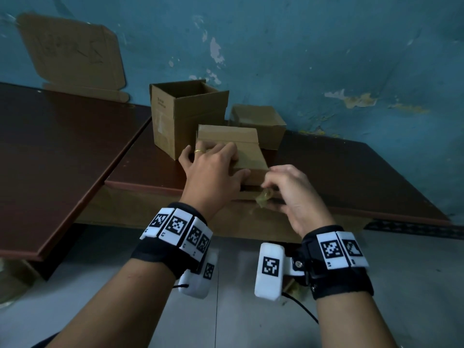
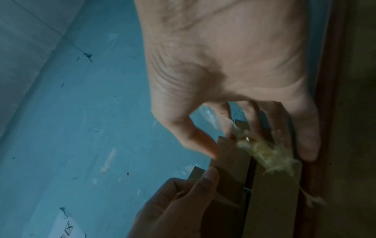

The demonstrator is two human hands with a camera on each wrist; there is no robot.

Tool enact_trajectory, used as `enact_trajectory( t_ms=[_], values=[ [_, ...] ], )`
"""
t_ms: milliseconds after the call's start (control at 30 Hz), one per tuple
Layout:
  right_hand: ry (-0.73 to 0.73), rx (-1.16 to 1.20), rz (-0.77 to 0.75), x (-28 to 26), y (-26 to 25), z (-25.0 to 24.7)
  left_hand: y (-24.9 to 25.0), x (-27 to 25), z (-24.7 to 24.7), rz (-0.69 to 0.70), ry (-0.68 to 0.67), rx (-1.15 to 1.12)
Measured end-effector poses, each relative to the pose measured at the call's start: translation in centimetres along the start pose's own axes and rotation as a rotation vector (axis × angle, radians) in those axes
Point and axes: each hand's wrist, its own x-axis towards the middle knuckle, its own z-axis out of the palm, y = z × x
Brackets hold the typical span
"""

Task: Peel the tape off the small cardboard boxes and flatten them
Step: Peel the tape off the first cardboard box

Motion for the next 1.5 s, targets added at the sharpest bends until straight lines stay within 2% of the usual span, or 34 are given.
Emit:
enact_trajectory(
  t_ms=[233, 433, 567, 667, 800, 1000, 1167, 1500],
  values=[
    [0.098, -0.171, -0.093, 0.8, 0.9, -0.4, -0.3, -0.2, -0.2, 0.020, -0.035, -0.051],
    [0.005, -0.104, -0.146, 0.3, 0.4, -0.5, -0.2, 0.0, -0.2, 0.002, -0.102, -0.102],
    [-0.077, 0.058, -0.140, 0.2, 0.0, -0.3, -0.6, 0.3, -0.3, 0.016, 0.021, -0.235],
    [-0.150, 0.210, -0.116, 0.1, -0.4, -0.4, -0.4, 0.4, -0.8, -0.020, 0.068, -0.241],
    [-0.097, 0.245, -0.117, 0.1, -0.5, 0.0, -0.5, 0.6, -1.0, -0.066, 0.102, -0.261],
    [-0.039, 0.107, -0.149, 0.4, -0.2, 0.4, -0.6, 0.7, -0.8, -0.096, 0.100, -0.273],
    [-0.032, -0.039, -0.204, 0.1, -0.1, 0.6, -0.5, 0.5, -0.5, -0.061, 0.119, -0.239],
    [0.232, -0.618, -0.422, 0.1, 0.9, 1.3, 0.0, 0.3, 0.3, -0.001, 0.063, -0.165]
  ],
)
